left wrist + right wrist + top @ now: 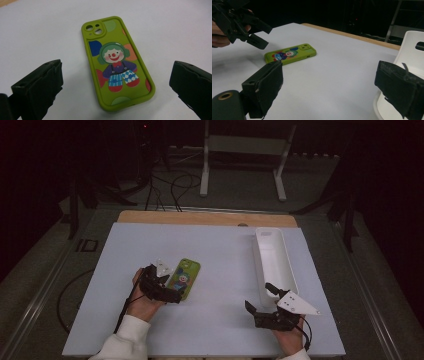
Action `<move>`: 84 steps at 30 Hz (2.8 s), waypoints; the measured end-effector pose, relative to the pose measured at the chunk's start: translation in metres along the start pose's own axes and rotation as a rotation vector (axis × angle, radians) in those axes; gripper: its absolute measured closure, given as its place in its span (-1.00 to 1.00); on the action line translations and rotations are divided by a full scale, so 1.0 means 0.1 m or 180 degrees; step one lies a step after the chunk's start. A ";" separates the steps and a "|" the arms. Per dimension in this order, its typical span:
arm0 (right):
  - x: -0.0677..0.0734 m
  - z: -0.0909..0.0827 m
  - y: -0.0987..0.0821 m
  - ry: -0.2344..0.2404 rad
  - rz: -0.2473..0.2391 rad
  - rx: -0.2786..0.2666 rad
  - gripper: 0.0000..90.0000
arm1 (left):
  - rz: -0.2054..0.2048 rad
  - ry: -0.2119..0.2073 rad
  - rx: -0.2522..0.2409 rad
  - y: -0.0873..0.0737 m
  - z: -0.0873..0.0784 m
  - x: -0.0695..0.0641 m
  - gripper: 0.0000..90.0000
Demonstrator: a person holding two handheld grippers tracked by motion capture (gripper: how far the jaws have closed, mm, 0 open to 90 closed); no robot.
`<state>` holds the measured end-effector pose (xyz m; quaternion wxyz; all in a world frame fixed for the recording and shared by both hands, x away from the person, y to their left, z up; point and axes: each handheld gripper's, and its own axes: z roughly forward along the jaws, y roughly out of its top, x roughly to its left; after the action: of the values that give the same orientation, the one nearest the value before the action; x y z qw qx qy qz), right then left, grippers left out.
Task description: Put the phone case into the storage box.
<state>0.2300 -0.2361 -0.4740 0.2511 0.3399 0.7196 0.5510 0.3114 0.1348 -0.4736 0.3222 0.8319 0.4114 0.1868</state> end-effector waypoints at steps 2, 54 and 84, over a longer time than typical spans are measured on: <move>0.00 0.00 0.00 0.0001 0.0002 0.0002 -0.82 | -0.0002 -0.0004 0.0015 0.00 0.02 0.00 -1.00; 0.00 0.01 -0.01 0.0003 0.0000 0.0009 -0.82 | -0.0127 0.0007 0.0411 0.06 0.46 -0.08 -1.00; 0.00 0.00 -0.01 -0.0008 -0.0019 0.0003 -0.82 | -0.0257 -0.0088 0.0582 0.03 0.62 -0.03 -0.86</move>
<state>0.2299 -0.2359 -0.4746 0.2535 0.3386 0.7205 0.5495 0.3471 0.1074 -0.5159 0.2579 0.8431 0.4554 0.1238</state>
